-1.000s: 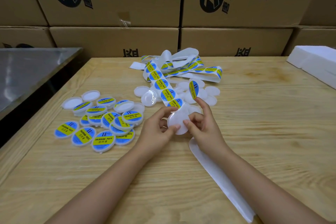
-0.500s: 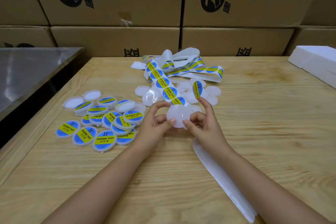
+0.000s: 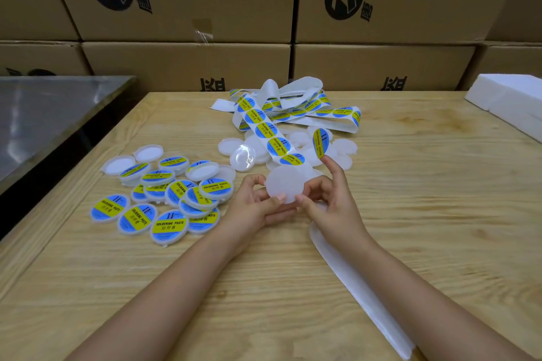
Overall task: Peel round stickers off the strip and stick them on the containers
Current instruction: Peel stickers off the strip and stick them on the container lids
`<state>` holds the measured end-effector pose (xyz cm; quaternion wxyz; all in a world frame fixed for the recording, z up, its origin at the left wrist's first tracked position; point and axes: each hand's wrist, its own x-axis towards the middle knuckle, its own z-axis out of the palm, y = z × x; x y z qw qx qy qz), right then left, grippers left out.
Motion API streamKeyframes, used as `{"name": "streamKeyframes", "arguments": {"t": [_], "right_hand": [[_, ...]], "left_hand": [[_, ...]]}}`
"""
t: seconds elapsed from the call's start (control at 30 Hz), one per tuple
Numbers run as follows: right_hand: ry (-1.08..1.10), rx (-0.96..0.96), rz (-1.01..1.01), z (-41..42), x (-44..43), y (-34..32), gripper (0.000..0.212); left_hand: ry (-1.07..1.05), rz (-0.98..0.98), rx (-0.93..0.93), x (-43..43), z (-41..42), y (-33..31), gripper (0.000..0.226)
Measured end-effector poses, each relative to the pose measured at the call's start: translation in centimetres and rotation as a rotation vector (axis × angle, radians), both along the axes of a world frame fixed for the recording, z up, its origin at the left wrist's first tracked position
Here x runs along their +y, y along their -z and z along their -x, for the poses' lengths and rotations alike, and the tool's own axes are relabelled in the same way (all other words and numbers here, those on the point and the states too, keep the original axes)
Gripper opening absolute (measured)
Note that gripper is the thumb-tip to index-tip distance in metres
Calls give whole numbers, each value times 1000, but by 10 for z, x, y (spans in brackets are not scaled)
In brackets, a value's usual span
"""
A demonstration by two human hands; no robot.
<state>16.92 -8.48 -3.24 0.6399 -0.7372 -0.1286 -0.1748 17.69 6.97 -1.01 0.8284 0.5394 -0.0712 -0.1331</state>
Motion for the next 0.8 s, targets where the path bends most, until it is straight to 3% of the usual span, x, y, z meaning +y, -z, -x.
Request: {"name": "streamKeyframes", "arguments": {"t": [0.23, 0.37, 0.53, 0.8], "right_hand": [[25, -29, -28, 4, 2, -1, 72], [50, -29, -35, 3, 0, -1, 69], [51, -30, -74, 0, -2, -1, 65], [49, -20, -80, -1, -1, 1, 61]], "left_hand": [[23, -79, -8, -1, -1, -1, 37], [33, -117, -6, -1, -3, 0, 17], [39, -196, -30, -4, -1, 3, 24], [82, -68, 118, 2, -4, -2, 19]]}}
